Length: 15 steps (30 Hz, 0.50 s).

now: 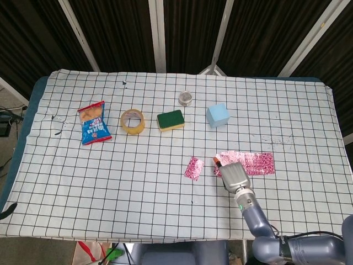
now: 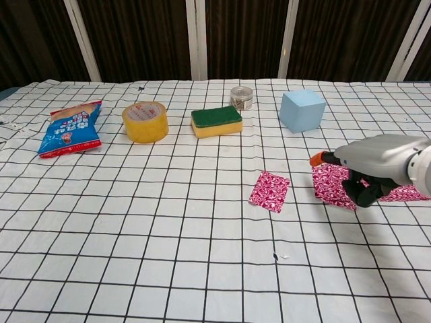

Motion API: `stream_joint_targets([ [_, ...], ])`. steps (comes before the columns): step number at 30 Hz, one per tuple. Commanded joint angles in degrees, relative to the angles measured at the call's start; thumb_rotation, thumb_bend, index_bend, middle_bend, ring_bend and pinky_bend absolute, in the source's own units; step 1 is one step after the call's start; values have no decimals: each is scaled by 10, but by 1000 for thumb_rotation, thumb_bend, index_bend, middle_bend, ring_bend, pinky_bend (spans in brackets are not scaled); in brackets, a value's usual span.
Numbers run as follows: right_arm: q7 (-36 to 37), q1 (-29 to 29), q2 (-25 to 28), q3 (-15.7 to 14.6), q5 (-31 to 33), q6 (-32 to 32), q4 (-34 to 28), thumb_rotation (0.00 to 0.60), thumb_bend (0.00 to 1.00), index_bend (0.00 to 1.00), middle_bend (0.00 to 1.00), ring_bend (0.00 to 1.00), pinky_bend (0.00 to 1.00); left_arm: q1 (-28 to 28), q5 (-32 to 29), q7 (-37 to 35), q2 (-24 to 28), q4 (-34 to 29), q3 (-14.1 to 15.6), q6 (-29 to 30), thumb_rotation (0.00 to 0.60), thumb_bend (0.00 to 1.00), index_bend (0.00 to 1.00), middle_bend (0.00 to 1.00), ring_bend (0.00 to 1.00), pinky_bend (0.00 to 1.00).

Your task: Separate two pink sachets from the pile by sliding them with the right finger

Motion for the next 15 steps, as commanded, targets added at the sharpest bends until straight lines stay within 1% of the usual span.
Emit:
stream_joint_targets([
  [1, 6, -1, 4, -4, 4, -9, 9, 600, 775, 106, 843, 813, 643, 1, 0, 2, -1, 0, 0, 2, 600, 258, 164, 22, 0, 63],
  [10, 27, -8, 9, -15, 14, -30, 38, 600, 776, 106, 843, 813, 643, 0, -2, 9, -3, -2, -1, 2, 600, 258, 164, 22, 0, 63],
  [15, 35, -11, 11, -23, 11, -36, 43, 600, 776, 106, 843, 813, 643, 0, -2, 12, -4, -2, -1, 2, 600, 258, 164, 22, 0, 63],
])
